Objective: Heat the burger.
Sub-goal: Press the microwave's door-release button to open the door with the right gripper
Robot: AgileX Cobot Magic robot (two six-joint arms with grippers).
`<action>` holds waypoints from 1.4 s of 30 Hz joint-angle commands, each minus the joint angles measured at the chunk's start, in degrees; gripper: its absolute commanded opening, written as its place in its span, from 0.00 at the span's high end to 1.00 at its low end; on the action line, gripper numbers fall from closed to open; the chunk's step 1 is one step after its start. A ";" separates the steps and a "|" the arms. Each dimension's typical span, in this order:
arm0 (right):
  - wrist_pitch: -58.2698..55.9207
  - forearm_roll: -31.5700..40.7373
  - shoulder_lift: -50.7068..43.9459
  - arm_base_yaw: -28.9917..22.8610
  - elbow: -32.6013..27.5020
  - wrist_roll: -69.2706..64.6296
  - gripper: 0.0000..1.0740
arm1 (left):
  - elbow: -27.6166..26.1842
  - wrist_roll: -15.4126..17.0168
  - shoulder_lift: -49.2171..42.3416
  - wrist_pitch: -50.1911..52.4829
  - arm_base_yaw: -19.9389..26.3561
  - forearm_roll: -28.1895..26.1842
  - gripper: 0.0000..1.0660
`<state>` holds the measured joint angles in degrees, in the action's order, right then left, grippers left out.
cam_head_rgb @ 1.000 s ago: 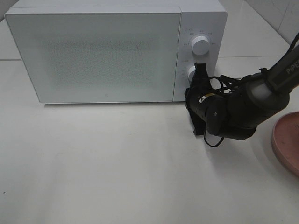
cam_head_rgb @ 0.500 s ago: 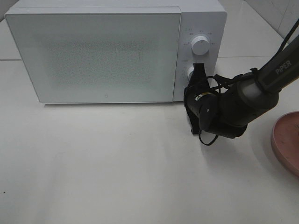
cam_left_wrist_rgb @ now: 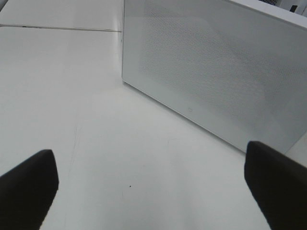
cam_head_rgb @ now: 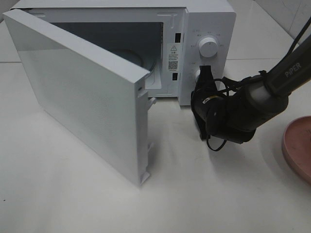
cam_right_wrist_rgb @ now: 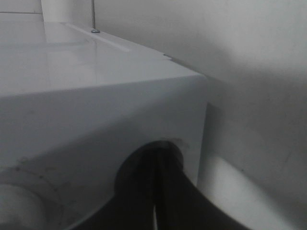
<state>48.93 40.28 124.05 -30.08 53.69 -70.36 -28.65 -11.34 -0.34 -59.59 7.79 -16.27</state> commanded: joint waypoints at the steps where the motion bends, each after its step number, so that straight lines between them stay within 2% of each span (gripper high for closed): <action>1: 12.72 -4.64 -0.69 2.01 3.84 1.09 1.00 | 0.17 -0.17 -0.40 0.17 0.23 -0.34 0.08; 10: 7.51 -3.67 -1.20 0.86 3.50 0.80 1.00 | 0.17 -0.17 -0.40 0.17 0.23 -0.34 0.08; 26: 1.43 -3.90 -4.07 -1.55 -4.70 -1.60 1.00 | 0.17 -0.17 -0.40 0.17 0.23 -0.34 0.08; 35: -1.83 -4.18 -9.85 -1.55 -11.34 1.55 1.00 | 0.17 -0.17 -0.40 0.17 0.23 -0.34 0.08; 42: -7.33 -7.05 -17.42 -1.55 -15.76 5.27 0.99 | 0.17 -0.17 -0.40 0.17 0.23 -0.34 0.08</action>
<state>42.80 34.32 107.54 -31.57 38.16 -66.29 -28.65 -11.34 -0.34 -59.59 7.79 -16.27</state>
